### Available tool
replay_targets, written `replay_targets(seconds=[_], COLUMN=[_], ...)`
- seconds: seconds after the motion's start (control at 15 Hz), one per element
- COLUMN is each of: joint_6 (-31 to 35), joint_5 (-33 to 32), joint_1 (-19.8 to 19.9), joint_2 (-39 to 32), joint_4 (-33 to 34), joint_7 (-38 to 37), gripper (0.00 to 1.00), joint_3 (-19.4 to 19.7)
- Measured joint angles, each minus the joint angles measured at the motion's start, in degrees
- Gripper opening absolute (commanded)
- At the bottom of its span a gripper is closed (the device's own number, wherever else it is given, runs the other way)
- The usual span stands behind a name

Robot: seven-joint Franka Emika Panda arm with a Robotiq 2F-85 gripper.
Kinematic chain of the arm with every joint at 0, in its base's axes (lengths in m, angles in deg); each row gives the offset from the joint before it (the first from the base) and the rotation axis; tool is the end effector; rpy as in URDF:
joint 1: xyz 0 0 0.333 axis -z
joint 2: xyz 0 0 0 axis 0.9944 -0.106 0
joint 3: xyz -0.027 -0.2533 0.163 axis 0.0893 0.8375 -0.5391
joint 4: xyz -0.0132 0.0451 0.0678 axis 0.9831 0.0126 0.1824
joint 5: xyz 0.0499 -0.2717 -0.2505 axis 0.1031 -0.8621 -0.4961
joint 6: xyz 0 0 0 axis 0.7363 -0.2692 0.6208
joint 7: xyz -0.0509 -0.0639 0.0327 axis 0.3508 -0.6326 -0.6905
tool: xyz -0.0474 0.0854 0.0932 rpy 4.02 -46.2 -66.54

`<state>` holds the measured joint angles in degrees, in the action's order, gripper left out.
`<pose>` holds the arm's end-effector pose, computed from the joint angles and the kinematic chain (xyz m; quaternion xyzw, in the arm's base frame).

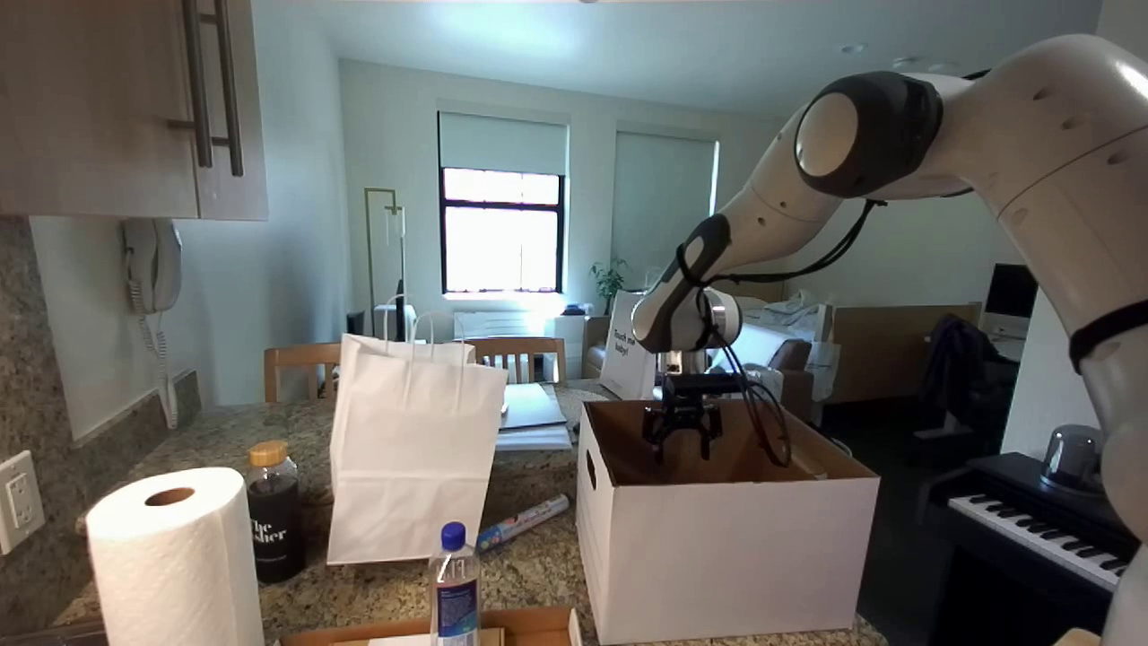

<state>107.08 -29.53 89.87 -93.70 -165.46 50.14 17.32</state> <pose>0.6064 -0.1101 0.1660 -0.9850 0.1556 0.0741 0.0034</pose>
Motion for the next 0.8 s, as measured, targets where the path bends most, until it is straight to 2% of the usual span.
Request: replay_targets(seconds=[0.13,0.33,0.6,0.8], joint_6=[0.6,5.12,18.87,24.79], joint_5=[-0.75,-1.5,-1.48,-1.67], joint_1=[-1.66,-4.3,-5.98,-7.65], joint_2=[-0.12,-0.13,-1.11,-3.35], joint_4=[-2.4,-5.46,-8.38,-8.85], joint_7=[0.0,-0.17,-3.8,-6.27], gripper=[1.0,1.0,1.0,1.0], joint_3=[-0.21,-0.36,0.18,2.31])
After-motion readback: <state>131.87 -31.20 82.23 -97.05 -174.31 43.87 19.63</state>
